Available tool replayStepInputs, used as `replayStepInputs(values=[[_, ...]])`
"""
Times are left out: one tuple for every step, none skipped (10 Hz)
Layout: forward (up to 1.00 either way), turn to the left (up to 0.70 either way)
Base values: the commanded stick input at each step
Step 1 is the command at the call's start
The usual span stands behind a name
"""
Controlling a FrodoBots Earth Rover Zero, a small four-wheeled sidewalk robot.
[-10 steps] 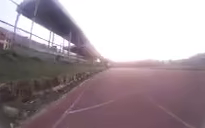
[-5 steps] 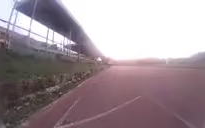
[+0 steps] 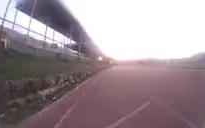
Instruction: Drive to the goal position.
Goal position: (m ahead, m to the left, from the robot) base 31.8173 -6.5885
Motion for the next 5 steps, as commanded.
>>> replayStepInputs(values=[[0.7, 0.0], [0.7, 0.0], [0.7, 0.0], [0.7, 0.0], [0.7, 0.0]])
